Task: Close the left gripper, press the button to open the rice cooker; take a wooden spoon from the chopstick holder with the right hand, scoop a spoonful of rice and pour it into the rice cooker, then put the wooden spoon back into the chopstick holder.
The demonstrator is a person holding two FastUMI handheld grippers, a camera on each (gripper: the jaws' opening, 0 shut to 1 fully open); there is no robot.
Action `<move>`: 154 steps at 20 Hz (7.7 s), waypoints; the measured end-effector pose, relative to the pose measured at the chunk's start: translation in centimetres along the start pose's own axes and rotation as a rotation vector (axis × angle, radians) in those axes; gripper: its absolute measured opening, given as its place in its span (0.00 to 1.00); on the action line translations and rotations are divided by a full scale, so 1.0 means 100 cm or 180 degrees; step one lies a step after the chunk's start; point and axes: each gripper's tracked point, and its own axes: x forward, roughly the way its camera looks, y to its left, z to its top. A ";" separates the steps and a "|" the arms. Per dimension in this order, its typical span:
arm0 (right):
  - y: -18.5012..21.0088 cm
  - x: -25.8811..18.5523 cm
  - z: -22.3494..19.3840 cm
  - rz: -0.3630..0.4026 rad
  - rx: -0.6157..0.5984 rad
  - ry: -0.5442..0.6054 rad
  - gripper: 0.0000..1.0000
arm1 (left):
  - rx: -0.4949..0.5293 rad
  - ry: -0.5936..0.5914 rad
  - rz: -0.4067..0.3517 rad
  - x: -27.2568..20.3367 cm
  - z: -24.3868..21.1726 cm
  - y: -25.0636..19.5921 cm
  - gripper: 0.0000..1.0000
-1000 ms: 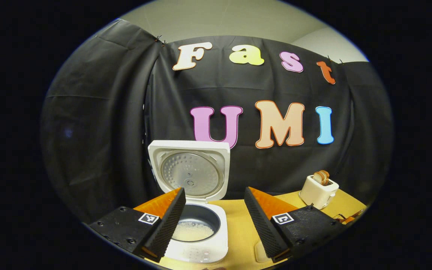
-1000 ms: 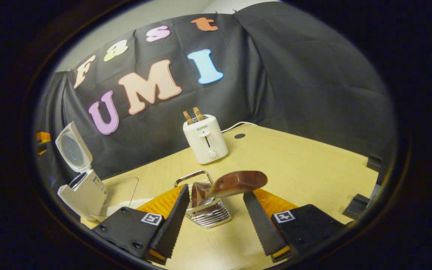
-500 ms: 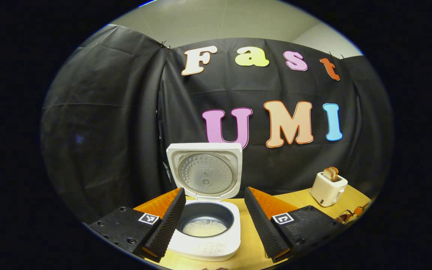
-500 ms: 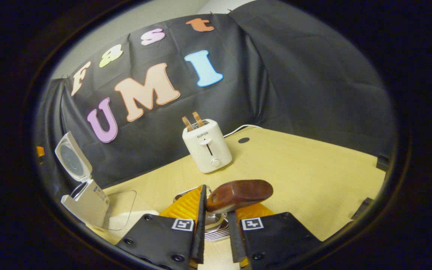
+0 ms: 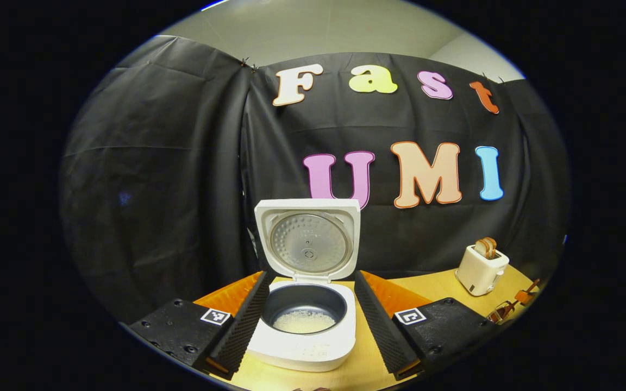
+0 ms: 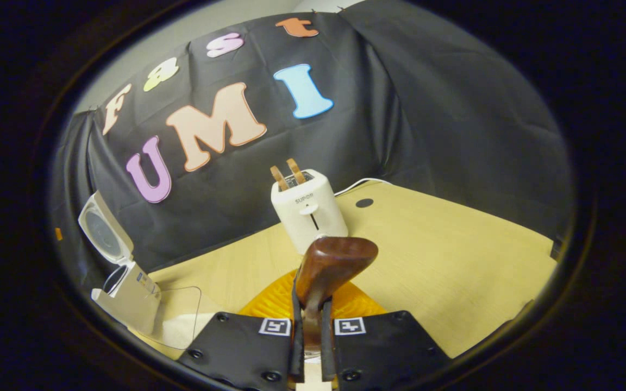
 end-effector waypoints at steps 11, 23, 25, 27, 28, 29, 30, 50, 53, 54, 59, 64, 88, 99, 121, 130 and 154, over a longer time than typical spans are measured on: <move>0.017 -0.031 0.052 0.0025 -0.0372 -0.0209 0.14 | -0.0122 0.0062 -0.0067 -0.007 -0.015 0.008 0.93; 0.096 -0.091 0.109 -0.0153 -0.0860 -0.0601 0.15 | -0.0012 0.0247 -0.0769 0.019 -0.041 0.008 0.94; 0.123 -0.092 0.107 -0.0074 -0.0860 -0.0629 0.15 | 0.0014 0.0268 -0.0880 0.023 -0.043 0.007 0.94; 0.152 -0.089 0.099 0.0035 -0.0857 -0.0626 0.16 | 0.0030 0.0261 -0.0970 0.026 -0.043 0.005 0.94; 0.165 -0.085 0.094 0.0083 -0.0868 -0.0616 0.15 | 0.0025 0.0255 -0.1014 0.027 -0.043 0.004 0.94; 0.177 -0.082 0.089 0.0126 -0.0891 -0.0600 0.15 | 0.0019 0.0253 -0.1057 0.027 -0.043 0.002 0.94; 0.189 -0.077 0.082 0.0164 -0.0919 -0.0584 0.15 | 0.0019 0.0255 -0.1093 0.026 -0.044 0.002 0.94; 0.233 -0.017 -0.059 0.0007 -0.1853 -0.0144 0.15 | 0.0052 0.0355 -0.1261 0.034 -0.063 0.027 0.94; 0.236 -0.016 -0.062 -0.0004 -0.1823 -0.0140 0.15 | 0.0049 0.0395 -0.1282 0.033 -0.068 0.029 0.94; 0.238 -0.015 -0.064 0.0003 -0.1770 -0.0110 0.14 | 0.0043 0.0408 -0.1291 0.033 -0.069 0.028 0.94; 0.246 -0.018 -0.076 0.0094 -0.1360 0.0089 0.16 | 0.0022 0.0415 -0.1334 0.033 -0.071 0.027 0.94; 0.241 -0.014 -0.079 0.0103 -0.0787 0.0258 0.16 | 0.0007 0.0414 -0.1368 0.031 -0.071 0.025 0.94; 0.208 -0.036 -0.056 0.0036 0.1200 0.0098 0.15 | 0.0066 0.0355 -0.1587 0.024 -0.065 0.012 0.94; 0.237 -0.057 -0.021 0.0201 0.1599 -0.0190 0.15 | 0.0029 0.0323 -0.1703 0.019 -0.062 0.013 0.93; 0.444 -0.088 0.036 0.1014 0.0991 -0.0330 0.15 | -0.0202 0.0437 -0.1499 0.012 -0.085 0.076 0.94; 0.522 -0.079 0.033 0.1202 0.0233 -0.0394 0.14 | -0.0250 0.0491 -0.1323 0.017 -0.093 0.108 0.94; 0.626 -0.088 -0.051 0.1718 -0.2556 -0.1136 0.15 | -0.0246 0.0562 -0.0928 0.031 -0.106 0.145 0.94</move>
